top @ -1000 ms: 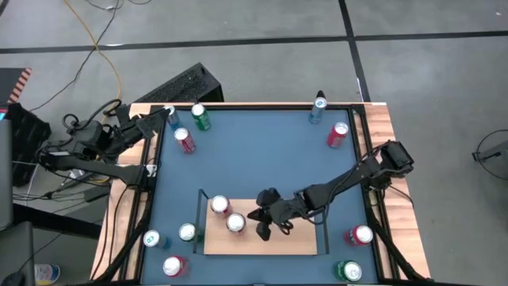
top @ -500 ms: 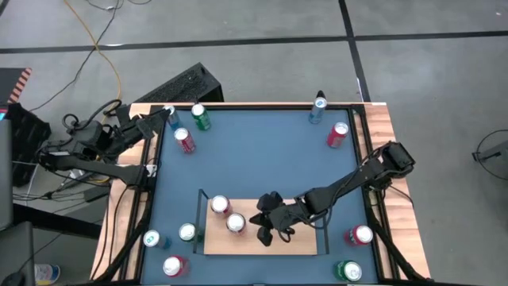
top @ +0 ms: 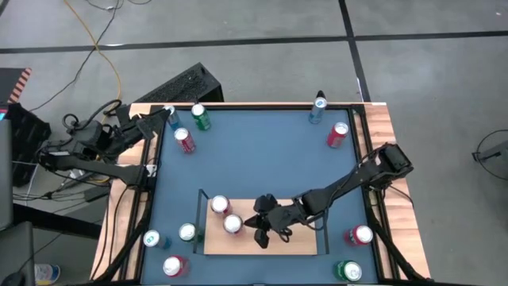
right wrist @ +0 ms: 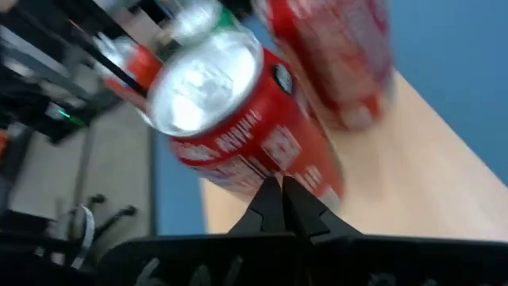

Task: Place canned beverage on shelf
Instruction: Put the right red soda can on the shelf aligned with the other red soda can

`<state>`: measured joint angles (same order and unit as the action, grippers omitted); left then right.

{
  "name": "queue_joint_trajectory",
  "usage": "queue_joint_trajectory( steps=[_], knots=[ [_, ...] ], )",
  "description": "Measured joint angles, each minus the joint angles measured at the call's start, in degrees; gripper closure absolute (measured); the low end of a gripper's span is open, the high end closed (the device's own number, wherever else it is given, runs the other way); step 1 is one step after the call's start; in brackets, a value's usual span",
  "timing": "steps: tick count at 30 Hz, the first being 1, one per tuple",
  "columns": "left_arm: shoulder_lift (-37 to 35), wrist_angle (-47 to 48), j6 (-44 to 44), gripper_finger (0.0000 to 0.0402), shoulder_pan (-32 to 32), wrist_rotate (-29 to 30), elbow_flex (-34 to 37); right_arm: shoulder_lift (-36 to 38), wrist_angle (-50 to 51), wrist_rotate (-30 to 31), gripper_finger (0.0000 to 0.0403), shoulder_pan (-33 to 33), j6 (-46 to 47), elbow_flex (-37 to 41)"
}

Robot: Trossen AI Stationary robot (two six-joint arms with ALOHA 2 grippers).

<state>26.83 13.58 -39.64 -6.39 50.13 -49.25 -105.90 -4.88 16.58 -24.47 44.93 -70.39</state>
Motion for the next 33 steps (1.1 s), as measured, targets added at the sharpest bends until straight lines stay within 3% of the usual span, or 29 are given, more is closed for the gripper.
queue_joint_trajectory(
  steps=[9, 13, 18, 21, 28, 33],
  knots=[
    [0.0, 0.0, 1.15, 0.005, 0.01, -0.36, 0.0, -0.34, -0.32, -0.17, 0.0403, 1.47, -1.79, 0.15],
    [0.0, -0.78, 5.53, 0.005, 0.02, -7.68, 0.0, -0.34, 2.38, -0.18, 0.0403, 1.91, -2.72, -2.46],
    [1.35, -1.38, 13.72, 0.005, 0.0, -26.55, -0.04, -0.34, 19.87, -0.12, 0.0403, 1.09, -4.66, -12.17],
    [3.91, -1.38, 14.33, 0.005, -0.02, -33.98, -0.04, -0.34, 33.59, 0.33, 0.0403, 1.13, -5.47, -19.71],
    [13.05, -0.86, 18.36, 0.005, -1.24, -45.98, -2.42, -0.34, 60.06, 5.32, 0.0403, 0.86, -8.92, -38.35],
    [21.74, 6.08, 25.83, 0.005, -6.28, -45.27, -9.97, -0.18, 71.61, 9.46, 0.0403, -1.53, -11.42, -50.79]
  ],
)
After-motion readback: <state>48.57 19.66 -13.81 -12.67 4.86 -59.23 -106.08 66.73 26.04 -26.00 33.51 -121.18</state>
